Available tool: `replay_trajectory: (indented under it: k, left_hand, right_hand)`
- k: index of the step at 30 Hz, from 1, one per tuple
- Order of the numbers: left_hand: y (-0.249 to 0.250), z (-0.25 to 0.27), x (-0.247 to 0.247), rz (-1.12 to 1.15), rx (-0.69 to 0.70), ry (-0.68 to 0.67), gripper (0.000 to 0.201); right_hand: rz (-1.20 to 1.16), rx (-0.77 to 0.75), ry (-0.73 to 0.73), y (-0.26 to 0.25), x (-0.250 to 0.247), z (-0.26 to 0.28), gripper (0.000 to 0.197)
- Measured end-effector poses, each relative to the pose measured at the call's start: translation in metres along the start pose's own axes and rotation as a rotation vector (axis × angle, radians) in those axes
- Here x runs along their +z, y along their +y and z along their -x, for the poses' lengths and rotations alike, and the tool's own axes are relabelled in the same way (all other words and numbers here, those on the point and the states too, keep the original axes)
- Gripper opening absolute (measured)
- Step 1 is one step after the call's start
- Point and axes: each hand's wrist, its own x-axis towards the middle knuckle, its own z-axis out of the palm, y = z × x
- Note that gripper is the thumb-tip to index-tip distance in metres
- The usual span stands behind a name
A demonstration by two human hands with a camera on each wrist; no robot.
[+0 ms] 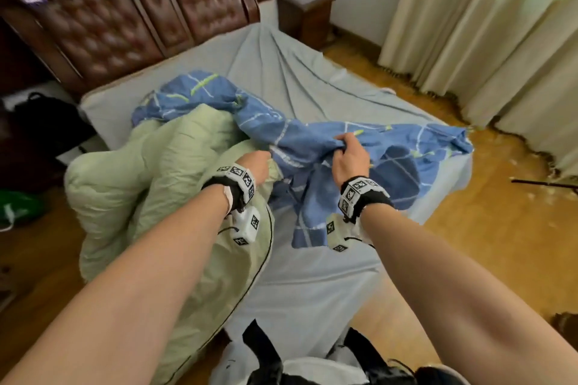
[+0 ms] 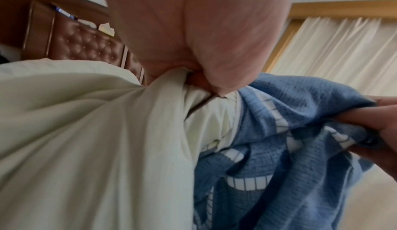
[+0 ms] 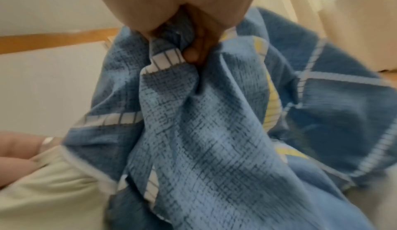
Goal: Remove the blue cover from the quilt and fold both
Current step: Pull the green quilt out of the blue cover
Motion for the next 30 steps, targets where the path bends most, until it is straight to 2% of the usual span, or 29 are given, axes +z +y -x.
replay_trajectory:
  k: [4, 8, 13, 16, 18, 20, 22, 24, 28, 30]
  left_hand:
    - [-0.039, 0.004, 0.026, -0.077, -0.041, -0.103, 0.032]
    - [-0.106, 0.009, 0.035, -0.109, -0.113, -0.098, 0.037]
    - [-0.167, 0.015, 0.028, -0.143, -0.190, -0.065, 0.038]
    - [-0.175, 0.016, 0.025, -0.151, -0.176, -0.044, 0.038]
    - [-0.167, 0.019, 0.028, -0.156, -0.145, -0.049, 0.052]
    - [-0.154, 0.023, 0.038, -0.146, -0.141, -0.094, 0.083]
    - [-0.140, 0.027, 0.052, -0.059, -0.190, -0.187, 0.113]
    - [-0.134, 0.023, 0.070, 0.017, -0.298, -0.290, 0.134]
    - [-0.142, 0.018, 0.117, 0.043, -0.437, -0.397, 0.144]
    - [-0.143, 0.014, 0.133, 0.051, -0.456, -0.403, 0.133]
  right_hand:
    - [0.077, 0.190, 0.013, 0.032, 0.024, 0.021, 0.029]
    - [0.052, 0.285, 0.064, 0.030, 0.059, 0.037, 0.032]
    - [-0.010, 0.264, 0.050, -0.008, 0.099, 0.050, 0.029]
    - [-0.089, 0.155, 0.015, -0.025, 0.106, 0.049, 0.035]
    - [-0.110, 0.096, -0.001, -0.033, 0.107, 0.045, 0.039]
    - [-0.139, 0.061, -0.012, -0.036, 0.108, 0.041, 0.041]
    - [-0.185, 0.028, -0.029, -0.034, 0.112, 0.038, 0.041]
    - [-0.223, 0.006, -0.003, -0.028, 0.114, 0.033, 0.040]
    - [-0.264, 0.036, 0.066, -0.010, 0.116, 0.028, 0.037]
    - [-0.244, 0.046, 0.099, -0.004, 0.121, 0.021, 0.036]
